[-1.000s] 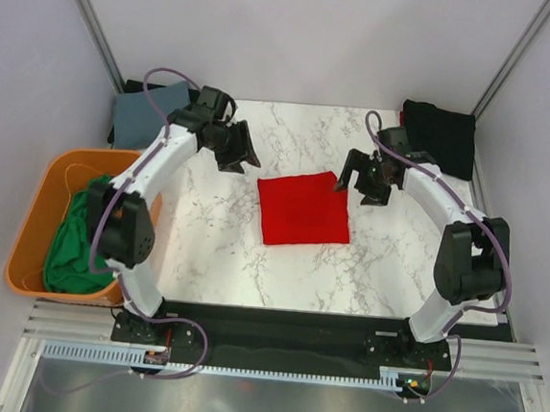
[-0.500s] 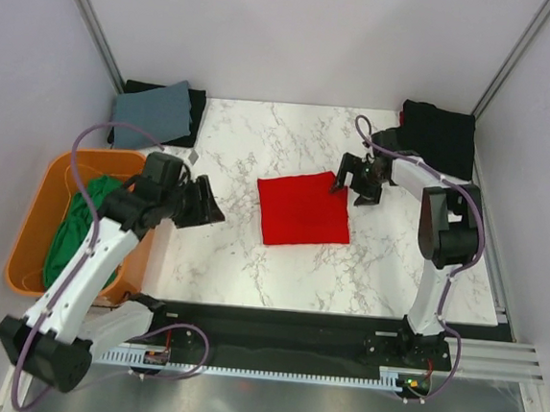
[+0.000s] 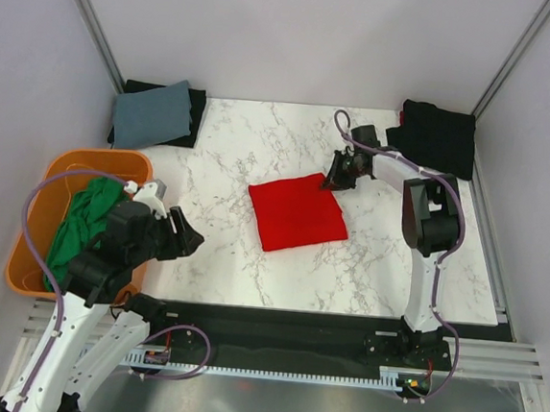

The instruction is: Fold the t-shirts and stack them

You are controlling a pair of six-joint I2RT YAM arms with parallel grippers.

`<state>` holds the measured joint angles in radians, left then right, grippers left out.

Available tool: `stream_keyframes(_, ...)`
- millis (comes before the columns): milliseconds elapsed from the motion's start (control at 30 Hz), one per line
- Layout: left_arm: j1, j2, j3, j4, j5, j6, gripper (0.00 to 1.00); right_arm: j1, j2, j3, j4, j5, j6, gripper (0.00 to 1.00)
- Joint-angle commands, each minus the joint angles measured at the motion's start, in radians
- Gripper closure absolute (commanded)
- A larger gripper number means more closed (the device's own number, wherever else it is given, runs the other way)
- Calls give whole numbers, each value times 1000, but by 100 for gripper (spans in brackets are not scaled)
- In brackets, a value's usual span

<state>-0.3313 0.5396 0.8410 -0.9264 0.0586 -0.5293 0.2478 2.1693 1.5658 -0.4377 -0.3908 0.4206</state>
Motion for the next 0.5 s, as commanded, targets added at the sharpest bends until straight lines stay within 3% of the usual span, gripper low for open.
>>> stream_keyframes(0,3,-21,-29,35,31,-11,37,-2,-17,-4,7,4,-22,99)
stream_keyframes(200,6,-23,-46,40,9,-32,37,-33,-106,60,-64,104,-94,100)
stream_keyframes(467,6,-24,-52,44,24,-34,37,-162,-124,215,-139,150,-170,100)
